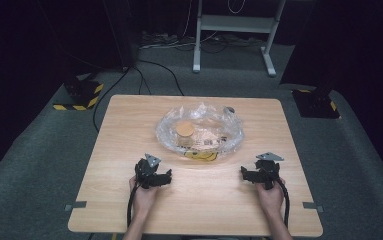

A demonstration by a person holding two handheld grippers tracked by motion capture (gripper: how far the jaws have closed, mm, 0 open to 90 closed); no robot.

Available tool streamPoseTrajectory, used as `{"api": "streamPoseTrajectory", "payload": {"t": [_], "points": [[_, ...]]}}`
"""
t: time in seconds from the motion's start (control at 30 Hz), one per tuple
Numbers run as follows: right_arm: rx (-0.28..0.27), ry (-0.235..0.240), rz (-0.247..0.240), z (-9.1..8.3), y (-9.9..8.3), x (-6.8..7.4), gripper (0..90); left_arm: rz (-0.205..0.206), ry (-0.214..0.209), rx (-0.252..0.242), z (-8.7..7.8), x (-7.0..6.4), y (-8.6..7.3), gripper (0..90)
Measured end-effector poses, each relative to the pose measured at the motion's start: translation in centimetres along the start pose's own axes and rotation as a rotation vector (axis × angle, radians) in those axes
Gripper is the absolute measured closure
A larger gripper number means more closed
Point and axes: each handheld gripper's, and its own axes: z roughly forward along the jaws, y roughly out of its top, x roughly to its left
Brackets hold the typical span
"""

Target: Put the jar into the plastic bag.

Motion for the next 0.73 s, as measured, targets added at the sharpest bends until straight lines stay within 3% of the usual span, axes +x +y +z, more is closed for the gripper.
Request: {"api": "streamPoseTrajectory", "payload": {"t": [0.73], "points": [[0.001, 0.0, 0.001, 0.01, 0.01, -0.01, 7.7, -0.001, 0.007, 0.008, 0.08, 0.05, 0.02, 12.1]]}}
